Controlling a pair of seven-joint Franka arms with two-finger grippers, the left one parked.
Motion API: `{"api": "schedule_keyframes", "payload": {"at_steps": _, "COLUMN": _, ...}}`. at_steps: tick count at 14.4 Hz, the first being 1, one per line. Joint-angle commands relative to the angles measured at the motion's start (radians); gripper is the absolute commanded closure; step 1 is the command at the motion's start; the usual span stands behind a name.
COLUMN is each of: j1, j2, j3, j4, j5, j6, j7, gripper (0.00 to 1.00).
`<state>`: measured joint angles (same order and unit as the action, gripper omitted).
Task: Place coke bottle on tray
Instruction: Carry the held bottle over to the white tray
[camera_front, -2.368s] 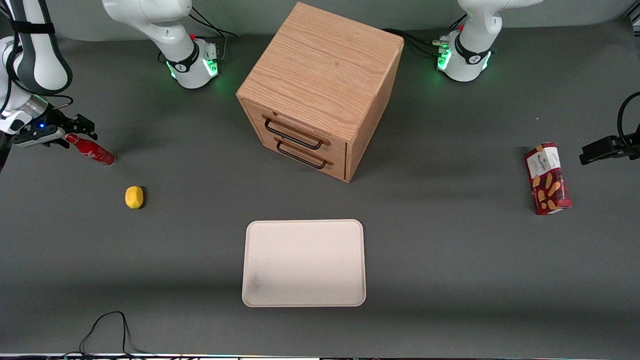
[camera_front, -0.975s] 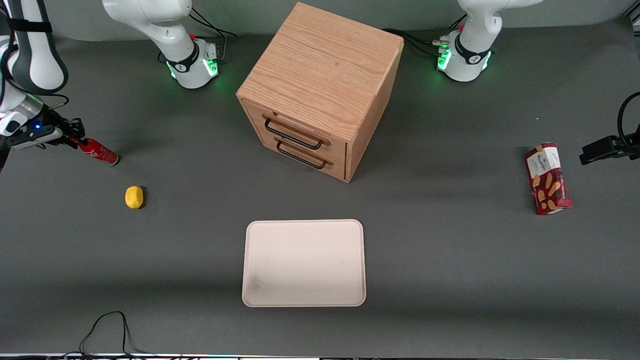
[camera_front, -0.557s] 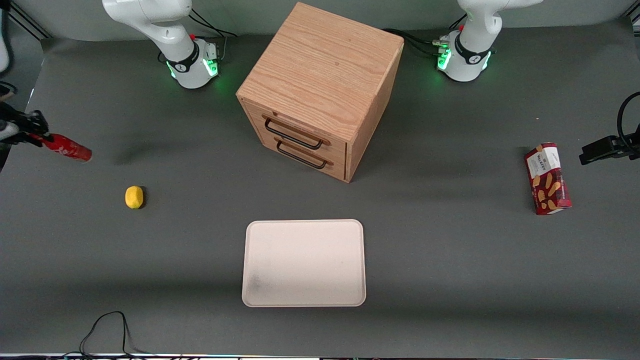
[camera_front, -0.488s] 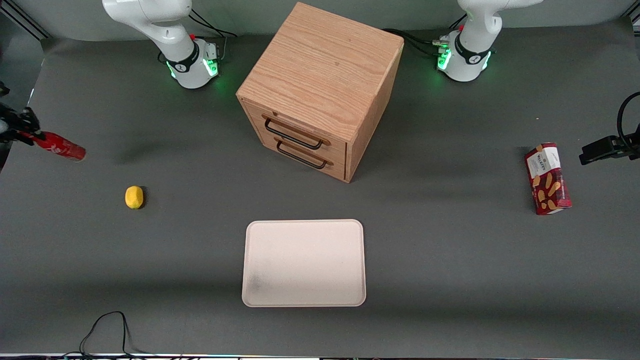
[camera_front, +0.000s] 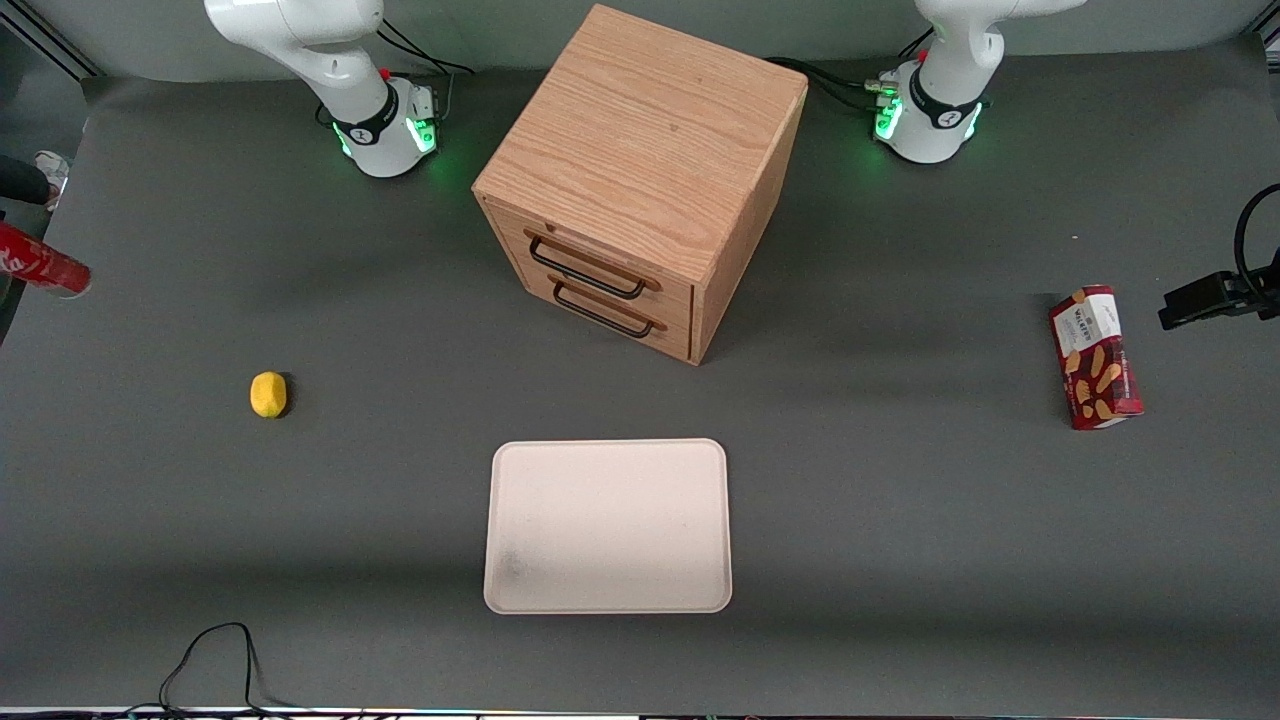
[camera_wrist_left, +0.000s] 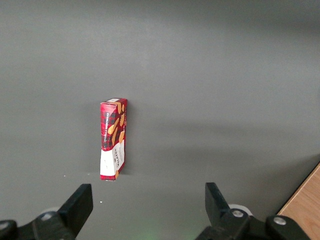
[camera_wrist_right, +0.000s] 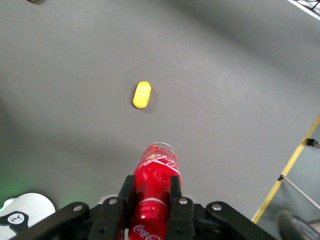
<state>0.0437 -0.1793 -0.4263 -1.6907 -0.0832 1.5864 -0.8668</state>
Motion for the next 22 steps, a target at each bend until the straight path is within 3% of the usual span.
{"api": "schedule_keyframes", "payload": {"at_steps": 1, "j1": 0.005, "j2": 0.087, "j3": 0.0, "j4": 0.132, "j5": 0.006, "j6": -0.051, "j7": 0.015, "gripper": 0.94}}
{"api": "schedule_keyframes", "payload": {"at_steps": 5, "j1": 0.031, "j2": 0.24, "j3": 0.035, "j4": 0.273, "j5": 0.098, "j6": -0.054, "j7": 0.02, "gripper": 0.94}}
{"api": "schedule_keyframes", "payload": {"at_steps": 9, "j1": 0.168, "j2": 0.412, "j3": 0.044, "j4": 0.462, "j5": 0.144, "j6": -0.098, "j7": 0.129, "gripper": 0.94}}
{"api": "schedule_keyframes", "payload": {"at_steps": 17, "j1": 0.467, "j2": 0.673, "j3": 0.06, "j4": 0.741, "j5": 0.235, "j6": -0.085, "j7": 0.656, "gripper": 0.98}}
{"api": "schedule_keyframes", "payload": {"at_steps": 22, "j1": 0.508, "j2": 0.779, "j3": 0.107, "j4": 0.85, "j5": 0.257, "j6": -0.056, "j7": 0.84, "gripper": 1.0}}
